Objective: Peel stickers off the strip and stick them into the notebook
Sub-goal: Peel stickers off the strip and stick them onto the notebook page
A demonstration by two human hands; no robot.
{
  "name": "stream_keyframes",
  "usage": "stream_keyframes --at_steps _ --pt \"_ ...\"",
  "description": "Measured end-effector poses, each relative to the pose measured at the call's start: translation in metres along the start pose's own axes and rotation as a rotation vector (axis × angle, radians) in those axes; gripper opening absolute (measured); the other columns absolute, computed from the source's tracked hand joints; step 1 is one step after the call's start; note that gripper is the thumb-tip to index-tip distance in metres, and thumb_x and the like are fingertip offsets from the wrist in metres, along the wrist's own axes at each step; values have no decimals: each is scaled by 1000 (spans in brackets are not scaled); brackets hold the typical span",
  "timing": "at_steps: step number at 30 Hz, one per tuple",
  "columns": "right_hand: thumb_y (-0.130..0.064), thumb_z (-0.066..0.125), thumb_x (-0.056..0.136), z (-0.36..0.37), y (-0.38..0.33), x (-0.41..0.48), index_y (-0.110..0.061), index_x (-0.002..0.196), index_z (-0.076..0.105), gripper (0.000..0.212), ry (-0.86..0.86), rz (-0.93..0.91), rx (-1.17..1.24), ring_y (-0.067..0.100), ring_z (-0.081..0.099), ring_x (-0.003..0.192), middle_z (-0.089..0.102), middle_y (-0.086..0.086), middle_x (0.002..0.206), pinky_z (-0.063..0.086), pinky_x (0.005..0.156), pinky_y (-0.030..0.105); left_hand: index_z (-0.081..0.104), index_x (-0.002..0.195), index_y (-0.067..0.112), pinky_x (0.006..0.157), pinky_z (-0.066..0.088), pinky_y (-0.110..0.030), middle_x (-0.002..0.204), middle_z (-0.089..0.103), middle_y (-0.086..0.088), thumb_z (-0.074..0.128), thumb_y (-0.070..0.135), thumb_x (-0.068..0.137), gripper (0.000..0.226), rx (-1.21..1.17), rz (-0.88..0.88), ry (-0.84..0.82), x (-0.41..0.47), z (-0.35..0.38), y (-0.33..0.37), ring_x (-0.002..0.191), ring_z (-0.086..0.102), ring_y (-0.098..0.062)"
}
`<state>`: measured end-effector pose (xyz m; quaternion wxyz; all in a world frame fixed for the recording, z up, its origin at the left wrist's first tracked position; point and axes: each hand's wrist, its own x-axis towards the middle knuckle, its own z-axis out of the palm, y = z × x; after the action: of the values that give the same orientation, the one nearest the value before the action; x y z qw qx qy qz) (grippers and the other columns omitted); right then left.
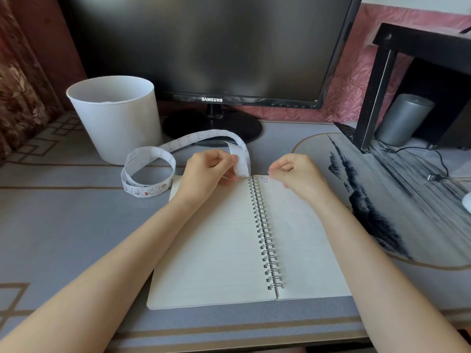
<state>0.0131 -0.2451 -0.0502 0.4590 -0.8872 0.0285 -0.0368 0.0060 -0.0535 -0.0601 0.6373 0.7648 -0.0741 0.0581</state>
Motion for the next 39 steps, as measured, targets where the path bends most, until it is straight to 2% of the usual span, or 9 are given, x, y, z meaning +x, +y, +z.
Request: stream_keyframes --at_steps 3,6,10,15,20,26,28,32,39 --pt "-19 64 87 1 -9 -4 -19 82 64 6 28 -131 124 9 53 56 64 -4 75 45 57 20 64 80 1 64 54 -20 66 67 -7 59 17 94 22 -23 24 1 0 0 1 60 64 -10" --pt "-19 70 84 5 -21 -12 -19 86 66 4 -26 -328 172 9 59 72 67 -7 81 47 68 14 64 82 2 64 56 -23 63 67 -2 58 16 95 20 -30 33 10 0 0 1 59 65 -10" --pt "-11 75 77 13 -24 -16 -12 89 66 15 -89 -422 146 12 60 74 69 1 82 39 61 7 64 88 -4 64 58 -26 66 68 -5 58 17 95 23 -34 46 28 3 -4 1 61 67 -13" --pt "-6 74 76 17 -23 -14 -17 85 68 15 -62 -448 168 4 56 71 67 -3 78 39 60 7 62 89 -5 58 54 -22 75 67 -11 56 14 95 21 -108 38 28 4 -6 4 60 66 -11" --pt "-9 75 77 18 -23 -15 -18 81 69 12 -59 -455 177 21 58 71 69 4 78 41 65 11 61 83 2 57 53 -22 74 66 -11 55 13 96 18 -168 32 3 2 -4 6 61 66 -13" --pt "-7 74 78 16 -24 -14 -23 77 69 17 -26 -397 224 8 55 65 66 -5 70 43 62 14 63 82 3 55 53 -22 74 67 -9 51 19 98 25 -233 2 -41 0 0 10 62 66 -14" --pt "-7 73 78 15 -24 -14 -24 78 69 17 -17 -398 229 11 57 68 68 0 74 47 62 18 64 86 0 56 54 -23 75 68 -8 52 20 98 26 -211 -3 -60 0 1 9 63 66 -13" --pt "-7 72 80 14 -23 -14 -23 79 70 16 -7 -393 220 19 59 68 70 9 79 52 64 32 62 76 5 61 56 -23 65 66 2 59 13 93 19 -148 22 -98 -1 0 8 66 65 -11" --pt "-8 72 80 15 -21 -13 -19 81 71 12 -15 -391 178 9 55 64 68 0 74 44 61 14 63 76 7 65 57 -24 68 66 2 60 11 92 17 -137 55 -108 -3 0 7 67 67 -11"
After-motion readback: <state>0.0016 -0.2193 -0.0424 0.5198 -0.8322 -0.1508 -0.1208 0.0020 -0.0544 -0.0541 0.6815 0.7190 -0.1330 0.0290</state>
